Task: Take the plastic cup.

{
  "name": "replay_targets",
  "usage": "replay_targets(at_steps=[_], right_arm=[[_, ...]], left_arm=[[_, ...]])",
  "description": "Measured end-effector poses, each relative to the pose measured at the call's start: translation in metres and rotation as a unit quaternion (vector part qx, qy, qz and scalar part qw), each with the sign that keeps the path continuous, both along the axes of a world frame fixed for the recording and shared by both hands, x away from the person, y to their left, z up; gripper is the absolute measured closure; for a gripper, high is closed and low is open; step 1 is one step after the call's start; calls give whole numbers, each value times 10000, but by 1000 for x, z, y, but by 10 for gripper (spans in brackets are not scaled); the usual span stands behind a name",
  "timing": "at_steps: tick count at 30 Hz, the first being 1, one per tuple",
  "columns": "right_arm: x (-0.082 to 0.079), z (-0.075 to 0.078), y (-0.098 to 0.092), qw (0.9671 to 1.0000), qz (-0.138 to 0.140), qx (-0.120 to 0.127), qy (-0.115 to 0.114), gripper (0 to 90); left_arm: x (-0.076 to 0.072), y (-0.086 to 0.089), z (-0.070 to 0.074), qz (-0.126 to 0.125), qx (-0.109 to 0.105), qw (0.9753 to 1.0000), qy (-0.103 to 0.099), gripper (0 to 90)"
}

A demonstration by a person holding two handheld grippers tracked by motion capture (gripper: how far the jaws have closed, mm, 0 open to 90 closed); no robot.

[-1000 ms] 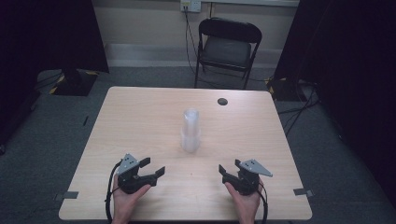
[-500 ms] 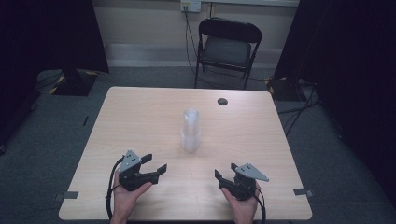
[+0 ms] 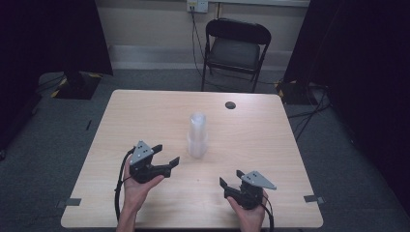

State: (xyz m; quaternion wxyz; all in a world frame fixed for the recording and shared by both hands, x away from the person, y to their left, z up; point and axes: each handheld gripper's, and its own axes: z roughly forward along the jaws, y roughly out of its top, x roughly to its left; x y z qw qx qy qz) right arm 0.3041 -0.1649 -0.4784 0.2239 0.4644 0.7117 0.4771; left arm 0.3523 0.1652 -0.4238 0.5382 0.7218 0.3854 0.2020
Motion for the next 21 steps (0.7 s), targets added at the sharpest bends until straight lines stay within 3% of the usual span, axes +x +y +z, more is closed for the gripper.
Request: replay_targets(at_steps=[11,15,18,20,21], right_arm=[[-1,0,7,9999,169,-18,-11,290],[-2,0,8,9998,214,-13,-43,290],[-2,0,8,9997,232,14,-53,290],[-2,0,8,9997,246,55,-56,290],[-2,1,7,9996,263,71,-65,291]], left_arm=[[21,-7,18,-55,28,9999,-100,193],[29,-9,24,-58,-89,9999,-112,193],[34,-12,29,-30,-3,9999,-126,192],[33,-14,32,0,-81,9996,-254,192],[33,-14,34,-50,-124,9997,-226,193]])
